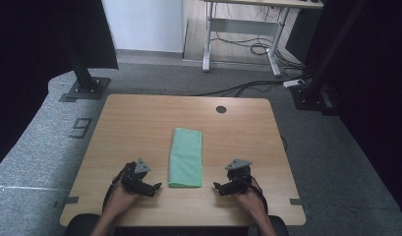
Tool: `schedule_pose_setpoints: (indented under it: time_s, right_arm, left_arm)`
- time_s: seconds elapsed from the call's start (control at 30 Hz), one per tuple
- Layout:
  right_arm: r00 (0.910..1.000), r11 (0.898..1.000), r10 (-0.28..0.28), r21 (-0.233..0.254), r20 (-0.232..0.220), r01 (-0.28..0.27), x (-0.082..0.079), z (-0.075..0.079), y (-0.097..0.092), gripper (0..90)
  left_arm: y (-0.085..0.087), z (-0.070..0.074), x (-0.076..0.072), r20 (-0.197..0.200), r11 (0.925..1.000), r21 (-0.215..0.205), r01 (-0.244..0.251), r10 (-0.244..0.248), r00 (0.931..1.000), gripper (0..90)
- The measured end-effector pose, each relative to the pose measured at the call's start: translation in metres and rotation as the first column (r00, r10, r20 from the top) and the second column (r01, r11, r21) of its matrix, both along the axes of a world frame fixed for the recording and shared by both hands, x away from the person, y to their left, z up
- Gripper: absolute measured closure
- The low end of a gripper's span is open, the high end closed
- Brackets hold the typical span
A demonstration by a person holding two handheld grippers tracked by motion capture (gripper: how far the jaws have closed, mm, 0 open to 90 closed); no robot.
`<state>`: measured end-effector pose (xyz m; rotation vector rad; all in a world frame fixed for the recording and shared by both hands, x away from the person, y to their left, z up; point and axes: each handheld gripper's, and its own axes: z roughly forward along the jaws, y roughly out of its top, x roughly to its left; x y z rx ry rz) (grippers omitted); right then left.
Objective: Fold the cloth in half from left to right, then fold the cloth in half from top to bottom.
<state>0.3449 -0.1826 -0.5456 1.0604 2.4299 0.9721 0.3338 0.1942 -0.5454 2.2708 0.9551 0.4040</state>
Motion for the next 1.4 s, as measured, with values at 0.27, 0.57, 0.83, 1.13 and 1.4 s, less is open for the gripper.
schedule_pose_setpoints:
  time_s: [0.27,0.57,0.83,1.13,1.4]
  right_arm:
    - [0.9998,1.0,-0.017,0.007,0.006,0.017,0.001,-0.008,-0.005,0.0]
    - [1.0,0.999,-0.006,0.035,0.007,0.006,0.001,-0.011,-0.005,0.0]
    - [1.0,0.999,-0.006,0.036,0.007,0.006,0.001,-0.011,-0.005,0.0]
    - [0.9998,0.999,-0.018,0.038,0.004,0.018,0.002,-0.011,-0.004,0.0]
    - [0.9998,0.999,-0.014,0.05,-0.017,0.015,0.005,-0.009,0.004,0.0]
  left_arm:
    - [0.004,-0.004,0.004,-0.027,0.9995,-0.031,-0.004,0.003,0.9996,0.0]
    - [0.004,-0.004,0.004,-0.028,0.9996,-0.029,-0.005,0.004,0.9996,0.0]
    - [0.004,-0.004,0.004,-0.028,0.9996,-0.029,-0.006,0.005,0.9996,0.0]
    - [0.004,-0.004,0.004,-0.028,0.9995,-0.03,-0.009,0.008,0.9996,0.0]
    - [0.003,-0.004,0.003,-0.028,0.9994,-0.03,-0.016,0.015,0.9995,0.0]
